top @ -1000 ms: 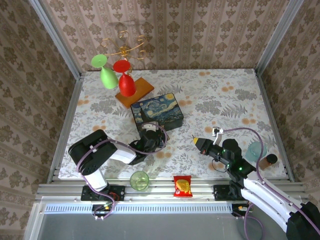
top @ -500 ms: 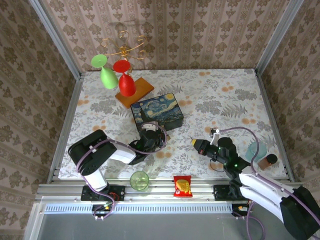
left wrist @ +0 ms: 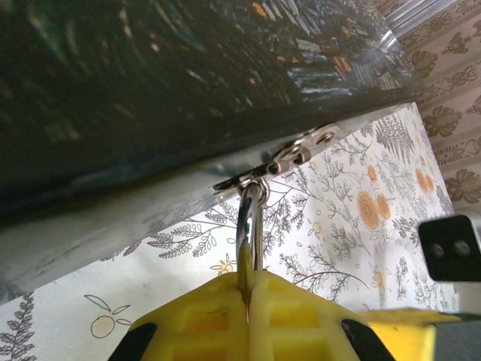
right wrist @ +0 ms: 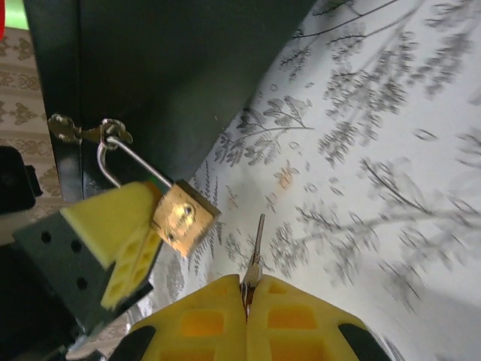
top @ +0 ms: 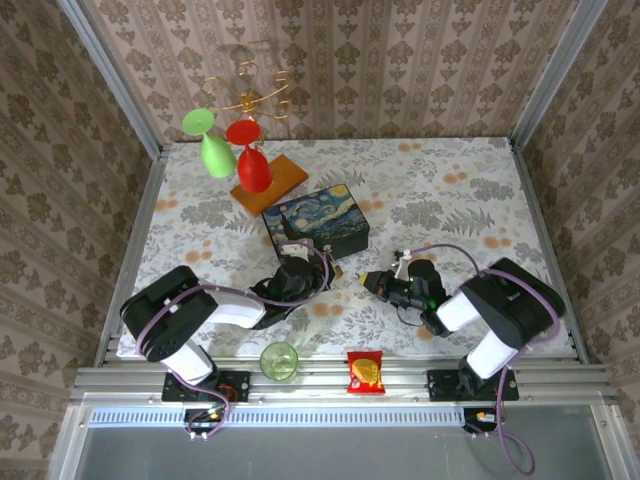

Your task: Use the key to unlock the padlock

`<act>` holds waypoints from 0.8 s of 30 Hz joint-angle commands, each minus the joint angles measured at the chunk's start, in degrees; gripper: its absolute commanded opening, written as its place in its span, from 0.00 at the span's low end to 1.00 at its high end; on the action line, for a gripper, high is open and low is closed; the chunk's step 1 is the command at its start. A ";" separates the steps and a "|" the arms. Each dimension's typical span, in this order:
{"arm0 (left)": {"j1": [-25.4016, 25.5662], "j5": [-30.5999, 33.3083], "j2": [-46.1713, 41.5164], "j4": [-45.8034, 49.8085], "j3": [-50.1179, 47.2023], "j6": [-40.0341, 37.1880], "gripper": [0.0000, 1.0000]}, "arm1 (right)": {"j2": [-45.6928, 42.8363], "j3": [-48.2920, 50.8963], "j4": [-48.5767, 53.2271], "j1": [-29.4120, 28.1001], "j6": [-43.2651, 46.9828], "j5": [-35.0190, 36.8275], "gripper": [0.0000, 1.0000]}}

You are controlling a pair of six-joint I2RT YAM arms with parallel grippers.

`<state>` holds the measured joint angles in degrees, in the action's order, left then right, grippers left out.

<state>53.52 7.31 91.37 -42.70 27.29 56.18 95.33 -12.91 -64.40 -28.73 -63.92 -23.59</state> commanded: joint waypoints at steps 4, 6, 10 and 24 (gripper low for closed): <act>-1.04 -0.04 0.60 -9.98 -3.99 4.74 0.00 | 4.27 -2.60 -10.89 -2.27 -0.99 -3.65 0.00; -1.39 -1.00 2.30 -14.56 -4.33 7.51 0.00 | 6.32 -2.89 -11.20 -2.55 -1.47 -3.92 0.00; -1.34 -1.86 3.87 -17.25 -3.38 9.98 0.00 | 7.02 -2.83 -11.37 -3.08 -1.32 -4.09 0.00; -2.14 -1.26 10.02 -30.88 -5.39 19.81 0.00 | 2.49 -0.73 -11.27 -3.09 -2.59 -2.11 0.00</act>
<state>51.96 6.02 100.20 -65.52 22.06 71.35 99.46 -14.41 -73.65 -31.46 -66.13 -26.37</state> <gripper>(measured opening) 0.059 0.062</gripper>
